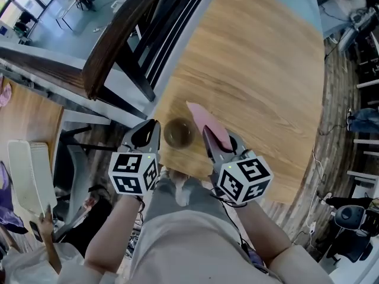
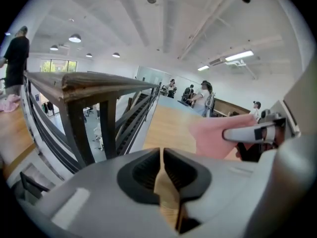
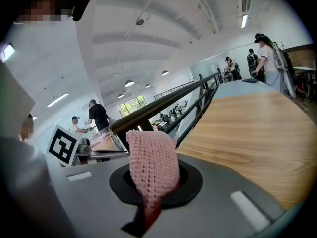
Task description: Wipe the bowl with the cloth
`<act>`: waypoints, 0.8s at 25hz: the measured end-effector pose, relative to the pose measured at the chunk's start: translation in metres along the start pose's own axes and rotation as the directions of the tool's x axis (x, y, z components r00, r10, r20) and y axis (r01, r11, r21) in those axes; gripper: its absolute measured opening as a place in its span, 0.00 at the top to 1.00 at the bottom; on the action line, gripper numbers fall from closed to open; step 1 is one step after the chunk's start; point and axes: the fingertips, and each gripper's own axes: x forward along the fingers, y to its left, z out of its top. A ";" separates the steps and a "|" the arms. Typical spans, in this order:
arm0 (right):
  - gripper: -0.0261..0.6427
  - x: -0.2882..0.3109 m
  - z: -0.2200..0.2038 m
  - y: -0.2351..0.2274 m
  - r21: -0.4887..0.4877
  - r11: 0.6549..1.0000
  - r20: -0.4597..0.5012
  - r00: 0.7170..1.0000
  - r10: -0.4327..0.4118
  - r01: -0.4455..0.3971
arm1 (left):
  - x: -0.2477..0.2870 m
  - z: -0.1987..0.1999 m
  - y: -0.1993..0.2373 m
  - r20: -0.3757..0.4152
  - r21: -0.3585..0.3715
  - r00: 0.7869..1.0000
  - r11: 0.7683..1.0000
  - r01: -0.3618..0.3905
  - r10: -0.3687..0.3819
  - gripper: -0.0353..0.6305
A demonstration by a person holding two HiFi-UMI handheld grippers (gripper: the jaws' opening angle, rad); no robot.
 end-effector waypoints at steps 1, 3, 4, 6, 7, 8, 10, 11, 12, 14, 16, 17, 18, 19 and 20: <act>0.94 -0.004 0.004 0.003 -0.011 1.000 0.011 1.000 0.002 -0.002 | -0.007 0.007 -0.004 0.024 0.013 1.000 1.000 -0.001 0.001 0.92; 0.94 -0.009 0.012 0.010 -0.034 0.999 0.031 0.999 0.005 -0.004 | -0.018 0.021 -0.010 0.069 0.043 0.998 0.999 0.000 -0.003 0.93; 0.94 -0.011 0.016 0.013 -0.044 0.999 0.042 0.999 0.006 -0.005 | -0.023 0.028 -0.013 0.089 0.060 0.996 0.998 0.001 -0.006 0.93; 0.94 -0.018 0.024 0.020 -0.058 0.998 0.069 0.998 0.008 -0.004 | -0.033 0.039 -0.020 0.127 0.099 0.992 0.995 0.000 -0.013 0.94; 0.94 -0.024 0.029 0.024 -0.063 0.998 0.088 0.996 0.008 -0.003 | -0.039 0.043 -0.025 0.143 0.119 0.990 0.993 0.000 -0.017 0.94; 0.94 -0.030 0.034 0.028 -0.069 0.998 0.109 0.994 0.010 -0.002 | -0.045 0.048 -0.029 0.158 0.140 0.987 0.990 -0.001 -0.022 0.94; 0.94 -0.041 0.045 0.037 -0.087 0.996 0.147 0.989 0.014 -0.002 | -0.056 0.057 -0.037 0.192 0.171 0.981 0.985 0.000 -0.033 0.94; 0.94 -0.047 0.051 0.041 -0.099 0.995 0.161 0.987 0.017 -0.001 | -0.061 0.062 -0.040 0.212 0.178 0.976 0.984 0.000 -0.039 0.94; 0.94 -0.051 0.056 0.045 -0.111 0.994 0.173 0.985 0.020 -0.001 | -0.067 0.067 -0.043 0.234 0.180 0.971 0.984 0.002 -0.045 0.94; 0.94 -0.060 0.065 0.054 -0.135 0.991 0.197 0.980 0.027 0.000 | -0.078 0.075 -0.047 0.278 0.177 0.959 0.984 0.006 -0.056 0.94; 0.94 -0.069 0.072 0.061 -0.155 0.988 0.217 0.976 0.033 0.002 | -0.090 0.083 -0.052 0.318 0.178 0.946 0.984 0.006 -0.063 0.94; 0.94 -0.074 0.074 0.063 -0.160 0.987 0.225 0.974 0.035 0.002 | -0.096 0.086 -0.055 0.336 0.181 0.940 0.983 0.004 -0.066 0.94; 0.94 -0.078 0.075 0.065 -0.162 0.987 0.232 0.972 0.037 0.001 | -0.102 0.089 -0.058 0.351 0.185 0.934 0.983 0.002 -0.067 0.94; 0.94 -0.082 0.075 0.067 -0.163 0.987 0.239 0.970 0.039 0.001 | -0.107 0.091 -0.061 0.366 0.188 0.928 0.982 -0.002 -0.069 0.94; 0.94 -0.086 0.075 0.069 -0.164 0.987 0.247 0.968 0.040 0.001 | -0.112 0.093 -0.064 0.383 0.190 0.921 0.982 -0.007 -0.067 0.94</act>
